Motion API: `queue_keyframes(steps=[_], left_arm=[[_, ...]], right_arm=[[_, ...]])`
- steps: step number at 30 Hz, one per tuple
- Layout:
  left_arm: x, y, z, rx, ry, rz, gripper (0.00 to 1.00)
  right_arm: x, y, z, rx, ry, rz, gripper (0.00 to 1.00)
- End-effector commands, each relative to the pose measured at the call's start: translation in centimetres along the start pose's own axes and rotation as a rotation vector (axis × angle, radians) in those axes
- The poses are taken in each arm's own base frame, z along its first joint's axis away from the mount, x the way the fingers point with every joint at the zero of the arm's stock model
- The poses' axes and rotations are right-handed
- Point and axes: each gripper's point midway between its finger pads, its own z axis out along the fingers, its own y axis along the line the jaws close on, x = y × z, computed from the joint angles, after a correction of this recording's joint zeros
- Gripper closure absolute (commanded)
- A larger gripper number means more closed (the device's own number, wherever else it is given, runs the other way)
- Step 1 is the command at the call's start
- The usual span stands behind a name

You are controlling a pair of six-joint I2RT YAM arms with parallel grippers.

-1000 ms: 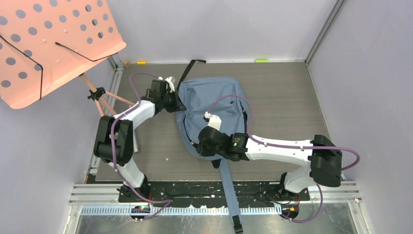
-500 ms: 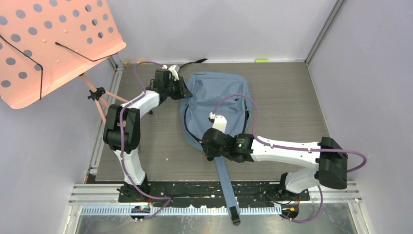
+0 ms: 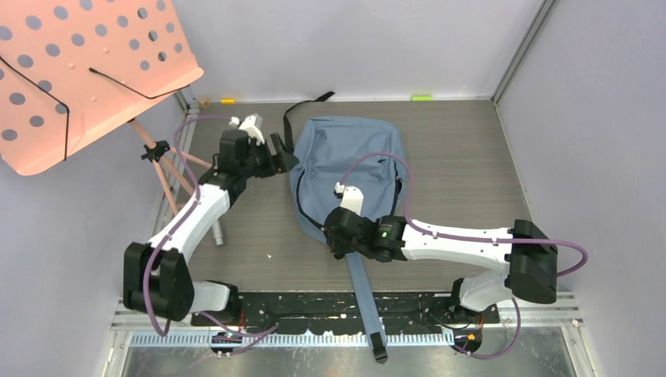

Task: Pack the student bag
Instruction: Zip the student bag at the center of the board.

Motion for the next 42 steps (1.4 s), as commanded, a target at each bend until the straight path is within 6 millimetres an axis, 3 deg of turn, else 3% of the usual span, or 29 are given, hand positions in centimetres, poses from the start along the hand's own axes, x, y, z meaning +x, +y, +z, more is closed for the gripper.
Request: queue_keyframes(steps=[1, 8, 11, 14, 17, 25, 32, 35, 42], left_arm=[[5.9, 1.4, -2.2, -0.058, 0.101, -0.145, 0.24], [12.5, -0.6, -4.7, -0.01, 0.199, -0.253, 0.25], [14.1, -1.0, -5.1, 0.009, 0.208, -0.293, 0.26], [15.1, -1.0, -5.1, 0.026, 0.207, -0.329, 0.33], [15.3, -1.3, -4.8, 0.045, 0.201, -0.343, 0.39], [15.1, -2.0, -3.7, 0.074, 0.222, -0.35, 0.44], [15.6, -1.9, -3.3, 0.083, 0.222, -0.36, 0.77], [15.5, -2.1, -3.2, 0.093, 0.22, -0.365, 1.0], [15.1, -1.7, -3.1, 0.074, 0.229, -0.319, 1.0]], right_arm=[[-0.8, 1.6, -0.1, -0.036, -0.026, -0.016, 0.99], [-0.8, 2.1, 0.4, -0.044, -0.019, -0.023, 0.99], [-0.5, 2.2, 0.7, -0.049, -0.009, -0.024, 0.99], [-0.3, 2.4, 0.9, -0.054, -0.001, -0.023, 0.99], [-0.1, 2.5, 1.0, -0.057, 0.005, -0.025, 0.99], [0.1, 2.3, 1.1, -0.05, 0.011, -0.026, 0.99], [0.1, 2.0, 1.1, -0.044, 0.009, -0.021, 0.99], [0.2, 1.9, 1.1, -0.036, 0.01, -0.024, 0.99], [0.0, 1.1, 0.7, -0.005, 0.003, -0.021, 0.99]])
